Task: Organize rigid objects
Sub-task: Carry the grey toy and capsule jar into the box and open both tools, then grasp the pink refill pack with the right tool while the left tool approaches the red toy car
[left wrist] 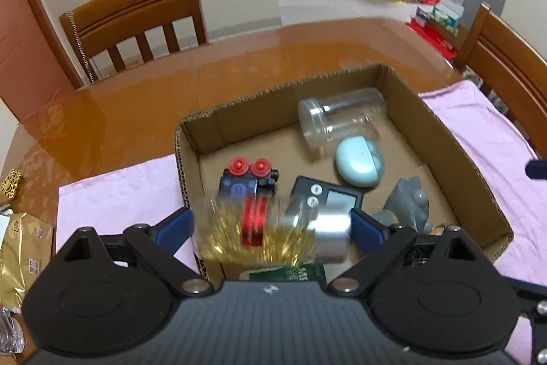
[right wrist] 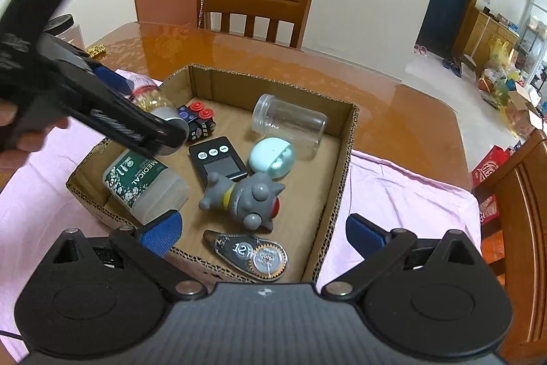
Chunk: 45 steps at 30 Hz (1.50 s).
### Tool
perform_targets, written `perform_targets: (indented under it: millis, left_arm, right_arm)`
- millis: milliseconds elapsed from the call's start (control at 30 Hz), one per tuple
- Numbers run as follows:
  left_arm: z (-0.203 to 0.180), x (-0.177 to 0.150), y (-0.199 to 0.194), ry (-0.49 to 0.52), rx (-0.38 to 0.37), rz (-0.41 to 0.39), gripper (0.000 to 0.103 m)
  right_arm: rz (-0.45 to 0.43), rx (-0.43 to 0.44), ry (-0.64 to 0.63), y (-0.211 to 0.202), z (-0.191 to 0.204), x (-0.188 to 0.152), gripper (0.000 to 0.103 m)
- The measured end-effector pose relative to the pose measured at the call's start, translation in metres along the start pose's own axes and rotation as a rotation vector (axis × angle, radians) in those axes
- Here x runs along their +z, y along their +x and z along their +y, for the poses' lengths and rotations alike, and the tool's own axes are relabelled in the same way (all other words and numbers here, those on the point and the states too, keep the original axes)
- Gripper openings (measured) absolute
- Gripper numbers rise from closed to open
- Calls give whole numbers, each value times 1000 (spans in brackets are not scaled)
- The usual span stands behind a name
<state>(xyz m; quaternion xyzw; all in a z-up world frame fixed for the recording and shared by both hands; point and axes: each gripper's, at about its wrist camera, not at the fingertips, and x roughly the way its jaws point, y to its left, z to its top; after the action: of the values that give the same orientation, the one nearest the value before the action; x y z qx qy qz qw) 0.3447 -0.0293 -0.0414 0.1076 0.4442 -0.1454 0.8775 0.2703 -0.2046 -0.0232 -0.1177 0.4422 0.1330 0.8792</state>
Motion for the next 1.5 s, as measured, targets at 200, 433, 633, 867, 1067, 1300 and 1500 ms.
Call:
perform_targets:
  millis: [200, 433, 633, 867, 1067, 1300, 1500]
  left_arm:
    - [4, -6, -33, -11, 23, -78, 97]
    - [12, -39, -67, -35, 89, -103, 100]
    - [21, -86, -84, -132, 113, -79, 100]
    - [29, -131, -84, -222, 134, -11, 100]
    - [31, -146, -87, -259, 126, 1, 100]
    - [34, -154, -86, -273, 111, 11, 100]
    - [27, -153, -79, -243, 88, 27, 100]
  right_arm:
    - [7, 23, 10, -1, 3, -11, 103]
    - [48, 124, 10, 6, 23, -38, 103]
    - [26, 121, -96, -1, 56, -55, 103]
    - [70, 247, -159, 15, 80, -67, 103]
    - [134, 334, -19, 55, 70, -67, 103]
    - [155, 329, 4, 66, 75, -70, 95]
    - [151, 228, 34, 60, 72, -73, 95]
